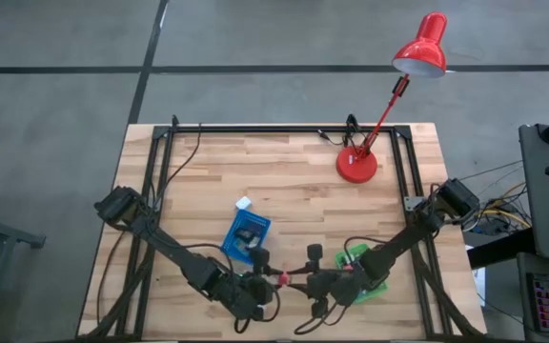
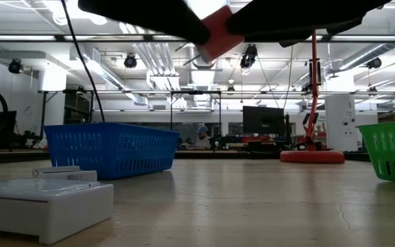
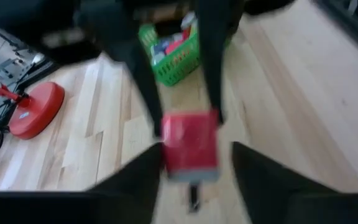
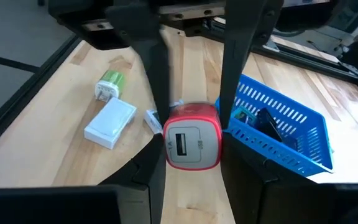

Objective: Pick & Place Office items
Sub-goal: Put the pink white charger adapter into the green bin

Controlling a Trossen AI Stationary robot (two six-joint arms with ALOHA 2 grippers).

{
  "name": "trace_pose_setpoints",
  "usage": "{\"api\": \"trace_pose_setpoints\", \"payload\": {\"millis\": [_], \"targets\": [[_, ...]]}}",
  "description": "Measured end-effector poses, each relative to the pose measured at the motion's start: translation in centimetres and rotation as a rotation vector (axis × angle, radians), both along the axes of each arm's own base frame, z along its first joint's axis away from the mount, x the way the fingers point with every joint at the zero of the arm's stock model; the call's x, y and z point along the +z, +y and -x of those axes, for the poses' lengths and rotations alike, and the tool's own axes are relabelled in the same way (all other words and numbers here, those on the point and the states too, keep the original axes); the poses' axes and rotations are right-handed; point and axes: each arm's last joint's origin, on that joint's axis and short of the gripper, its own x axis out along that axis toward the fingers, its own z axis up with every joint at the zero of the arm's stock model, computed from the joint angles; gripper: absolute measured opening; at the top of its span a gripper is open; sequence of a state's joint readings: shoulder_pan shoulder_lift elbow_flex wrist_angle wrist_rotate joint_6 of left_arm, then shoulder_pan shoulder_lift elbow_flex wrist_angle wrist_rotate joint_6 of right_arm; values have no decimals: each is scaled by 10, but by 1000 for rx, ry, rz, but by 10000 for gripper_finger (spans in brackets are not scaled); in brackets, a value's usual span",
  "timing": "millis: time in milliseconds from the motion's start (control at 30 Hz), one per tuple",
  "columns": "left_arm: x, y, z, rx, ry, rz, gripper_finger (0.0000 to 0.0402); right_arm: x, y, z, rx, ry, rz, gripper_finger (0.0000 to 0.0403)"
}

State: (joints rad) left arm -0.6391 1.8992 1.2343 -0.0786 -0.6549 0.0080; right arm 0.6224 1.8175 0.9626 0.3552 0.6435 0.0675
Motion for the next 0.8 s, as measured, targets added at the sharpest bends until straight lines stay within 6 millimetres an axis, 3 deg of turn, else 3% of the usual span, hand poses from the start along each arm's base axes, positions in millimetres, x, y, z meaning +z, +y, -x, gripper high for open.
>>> {"api": "trace_pose_setpoints", "payload": {"millis": [167,300,667,800], "targets": [[3,-2,0,-4,-16,13,326,0,-2,-1,-18,0,8,116],[4,-4,1,-13,-15,17,386,-1,-2,-1,-20,2,8,116],[30,-10,22,-43,-21,15,389,-7,-4,4,-69,58,21,116],[30,-13,26,-52,-15,9,389,-8,-3,7,-77,66,35,116]]}}
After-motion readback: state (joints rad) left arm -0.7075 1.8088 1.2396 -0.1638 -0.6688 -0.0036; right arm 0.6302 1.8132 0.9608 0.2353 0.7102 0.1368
